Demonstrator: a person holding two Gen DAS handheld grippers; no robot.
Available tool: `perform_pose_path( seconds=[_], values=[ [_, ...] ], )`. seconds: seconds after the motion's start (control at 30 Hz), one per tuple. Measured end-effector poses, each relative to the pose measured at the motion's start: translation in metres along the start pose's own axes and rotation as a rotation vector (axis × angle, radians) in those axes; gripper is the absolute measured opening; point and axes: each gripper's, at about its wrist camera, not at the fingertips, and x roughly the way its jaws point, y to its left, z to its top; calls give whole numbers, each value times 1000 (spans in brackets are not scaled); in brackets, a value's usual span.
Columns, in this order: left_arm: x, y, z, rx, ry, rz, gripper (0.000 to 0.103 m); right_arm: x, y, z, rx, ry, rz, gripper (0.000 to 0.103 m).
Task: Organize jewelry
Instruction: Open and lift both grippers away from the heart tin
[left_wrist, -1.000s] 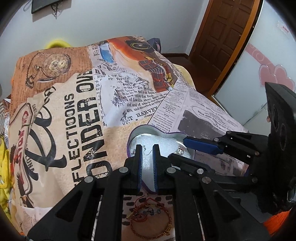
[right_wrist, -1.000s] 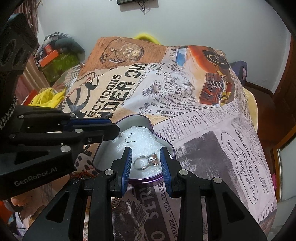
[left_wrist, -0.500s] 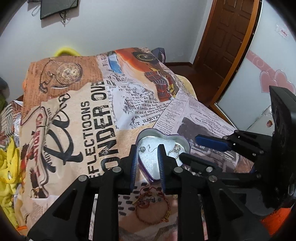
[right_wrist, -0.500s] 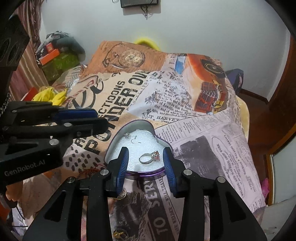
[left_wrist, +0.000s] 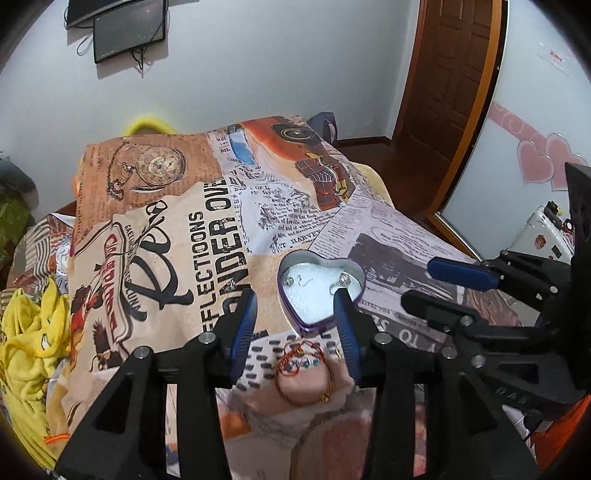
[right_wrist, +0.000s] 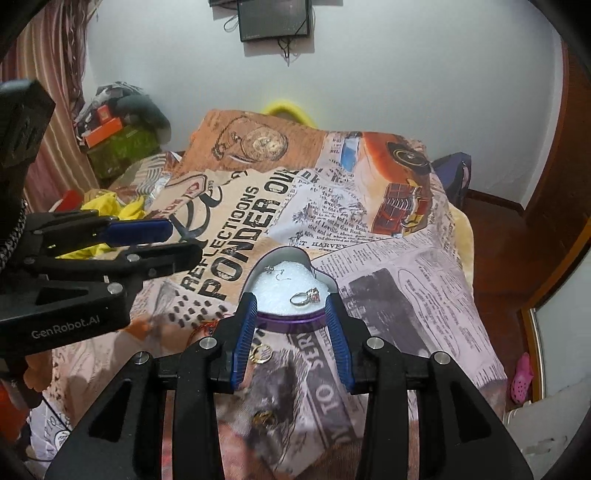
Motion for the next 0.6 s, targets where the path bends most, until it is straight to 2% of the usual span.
perform_pose_path(
  seconds=[0.1,0.2,0.6],
  values=[
    [-9,-1,-9,-3,4,-1,43,-9,0,-5,13,-11,0,37],
    [-15,-2,-19,2,12,10,44,-15,0,-14,28,-15,-3,44],
    [-7,8,-63,-12,106,32,47,-1,-5,-57,68,77,14,45]
  ],
)
